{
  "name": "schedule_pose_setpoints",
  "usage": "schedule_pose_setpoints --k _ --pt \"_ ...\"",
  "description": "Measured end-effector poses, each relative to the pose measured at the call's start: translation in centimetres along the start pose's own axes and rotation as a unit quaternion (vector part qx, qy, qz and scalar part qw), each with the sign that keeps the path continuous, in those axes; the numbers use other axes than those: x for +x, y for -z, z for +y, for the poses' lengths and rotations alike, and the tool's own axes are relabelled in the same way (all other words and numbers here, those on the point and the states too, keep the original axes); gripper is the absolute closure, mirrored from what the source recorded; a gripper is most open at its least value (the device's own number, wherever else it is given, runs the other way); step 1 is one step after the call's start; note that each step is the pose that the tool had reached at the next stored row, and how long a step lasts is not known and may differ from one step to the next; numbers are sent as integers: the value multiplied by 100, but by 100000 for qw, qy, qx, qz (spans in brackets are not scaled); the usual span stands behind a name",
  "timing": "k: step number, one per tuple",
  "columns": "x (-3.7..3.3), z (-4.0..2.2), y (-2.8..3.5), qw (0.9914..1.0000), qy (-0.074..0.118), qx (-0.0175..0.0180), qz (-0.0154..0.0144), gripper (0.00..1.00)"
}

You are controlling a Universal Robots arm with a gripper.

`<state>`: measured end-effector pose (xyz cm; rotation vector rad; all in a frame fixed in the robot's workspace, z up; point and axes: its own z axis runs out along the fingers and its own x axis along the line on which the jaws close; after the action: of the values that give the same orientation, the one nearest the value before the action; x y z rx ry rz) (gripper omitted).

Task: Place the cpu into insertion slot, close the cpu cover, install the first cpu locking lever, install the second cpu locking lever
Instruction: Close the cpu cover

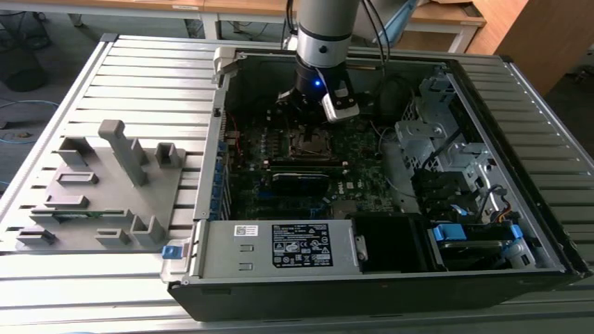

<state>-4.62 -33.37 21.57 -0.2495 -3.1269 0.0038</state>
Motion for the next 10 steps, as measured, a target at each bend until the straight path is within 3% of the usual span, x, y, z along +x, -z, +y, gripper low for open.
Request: schedule_pose_setpoints --k 1,5,10 --pt "0 0 0 100000 1 -38 -20 89" --pt "0 0 -6 99997 56 -390 -599 89" --pt "-19 2 -7 99997 59 -457 -655 89"
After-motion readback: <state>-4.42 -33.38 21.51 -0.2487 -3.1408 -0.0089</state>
